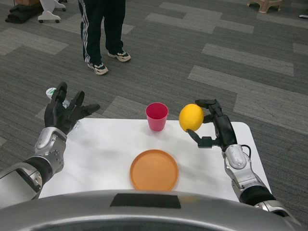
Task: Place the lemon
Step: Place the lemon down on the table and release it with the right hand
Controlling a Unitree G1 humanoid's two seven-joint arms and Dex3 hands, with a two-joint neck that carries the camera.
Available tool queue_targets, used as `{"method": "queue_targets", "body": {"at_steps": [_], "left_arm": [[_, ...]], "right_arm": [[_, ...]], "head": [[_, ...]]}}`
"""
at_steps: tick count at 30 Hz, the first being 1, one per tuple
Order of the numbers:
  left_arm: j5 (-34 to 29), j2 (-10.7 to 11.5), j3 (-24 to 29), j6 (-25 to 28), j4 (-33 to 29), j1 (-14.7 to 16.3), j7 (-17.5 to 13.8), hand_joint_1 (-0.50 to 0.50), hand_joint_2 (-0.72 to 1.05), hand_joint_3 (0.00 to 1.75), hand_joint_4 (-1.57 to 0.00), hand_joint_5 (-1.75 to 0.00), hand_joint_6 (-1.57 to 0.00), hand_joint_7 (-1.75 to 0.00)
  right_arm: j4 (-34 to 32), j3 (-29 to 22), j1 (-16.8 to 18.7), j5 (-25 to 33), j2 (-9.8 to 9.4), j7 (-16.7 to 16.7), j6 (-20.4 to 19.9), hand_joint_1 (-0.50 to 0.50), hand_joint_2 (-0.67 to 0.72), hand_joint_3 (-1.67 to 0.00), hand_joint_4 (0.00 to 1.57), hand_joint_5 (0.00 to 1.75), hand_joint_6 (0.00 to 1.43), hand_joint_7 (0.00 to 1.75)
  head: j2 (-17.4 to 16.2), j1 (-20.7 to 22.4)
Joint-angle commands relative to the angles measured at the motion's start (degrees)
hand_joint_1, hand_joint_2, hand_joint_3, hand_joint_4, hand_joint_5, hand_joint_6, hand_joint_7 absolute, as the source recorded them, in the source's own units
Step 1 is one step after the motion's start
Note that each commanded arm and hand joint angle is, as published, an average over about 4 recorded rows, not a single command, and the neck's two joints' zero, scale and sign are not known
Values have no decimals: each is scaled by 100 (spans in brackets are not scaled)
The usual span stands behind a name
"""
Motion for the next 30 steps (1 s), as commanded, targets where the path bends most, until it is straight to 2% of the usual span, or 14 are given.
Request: {"method": "queue_targets", "body": {"at_steps": [1,4,11,23,30], "left_arm": [[22,-10,21,-24,3,10,-22,50,105,9,-4,0,0,0],[15,-7,21,-24,3,10,-22,50,105,9,-4,0,0,0],[17,-1,8,-24,3,10,-14,50,105,9,-4,0,0,0],[17,8,-14,-15,3,10,-14,50,105,9,-4,0,0,0],[17,8,-5,-15,3,10,-14,50,105,9,-4,0,0,0]], "right_arm": [[102,-4,-22,41,-86,73,-41,-29,-60,-119,2,167,34,133],[188,-2,-7,-27,-123,150,-41,-29,-60,-119,0,170,31,133],[651,-48,-4,-328,-187,310,-41,-29,-60,-119,0,165,16,117],[1306,-66,-18,-688,-310,442,-41,-29,-60,-119,0,165,8,105],[1469,-312,-13,-1119,-319,508,-32,-29,-60,-115,0,165,2,98]], "head": [[-29,-14],[-58,-35],[-132,-127],[-186,-225],[-185,-297]]}}
